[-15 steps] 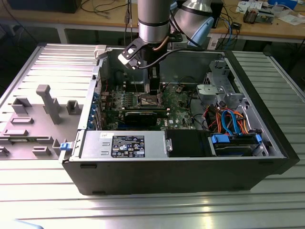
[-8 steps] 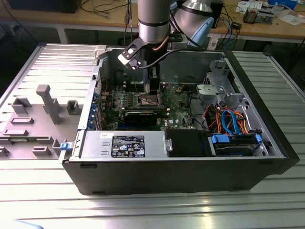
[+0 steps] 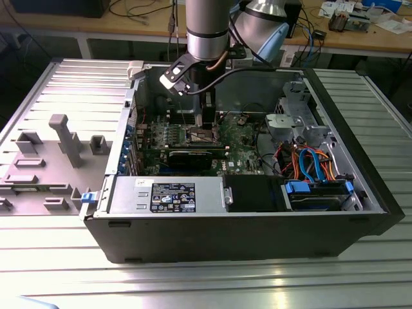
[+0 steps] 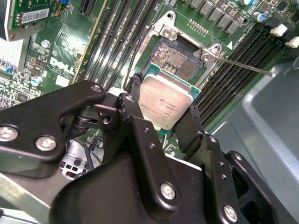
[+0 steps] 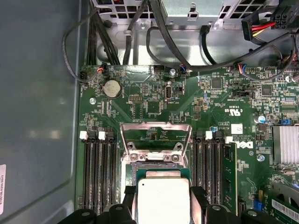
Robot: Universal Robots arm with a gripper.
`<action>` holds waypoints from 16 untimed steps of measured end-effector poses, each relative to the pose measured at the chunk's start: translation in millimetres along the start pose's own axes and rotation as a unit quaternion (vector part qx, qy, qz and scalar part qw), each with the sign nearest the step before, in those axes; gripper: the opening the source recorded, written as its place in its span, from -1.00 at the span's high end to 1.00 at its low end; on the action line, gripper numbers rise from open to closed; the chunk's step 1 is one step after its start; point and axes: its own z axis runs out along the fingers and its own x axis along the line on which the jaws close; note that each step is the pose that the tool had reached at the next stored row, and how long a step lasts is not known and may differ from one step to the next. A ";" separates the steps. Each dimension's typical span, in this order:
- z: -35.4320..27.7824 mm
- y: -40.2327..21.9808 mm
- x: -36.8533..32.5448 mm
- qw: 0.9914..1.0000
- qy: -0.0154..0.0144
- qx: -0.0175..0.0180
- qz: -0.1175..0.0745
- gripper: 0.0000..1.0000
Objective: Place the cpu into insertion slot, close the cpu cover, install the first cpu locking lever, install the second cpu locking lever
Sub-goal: 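Place the cpu into insertion slot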
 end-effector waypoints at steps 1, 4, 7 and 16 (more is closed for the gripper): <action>0.1 0.0 0.0 1.000 0.000 0.000 0.000 -0.08; 2.1 -0.1 0.0 1.000 0.000 0.000 0.000 -0.08; 2.1 -0.1 0.0 1.000 0.000 0.000 0.000 -0.08; 5.0 -0.5 0.0 1.000 0.000 -0.001 0.000 -0.08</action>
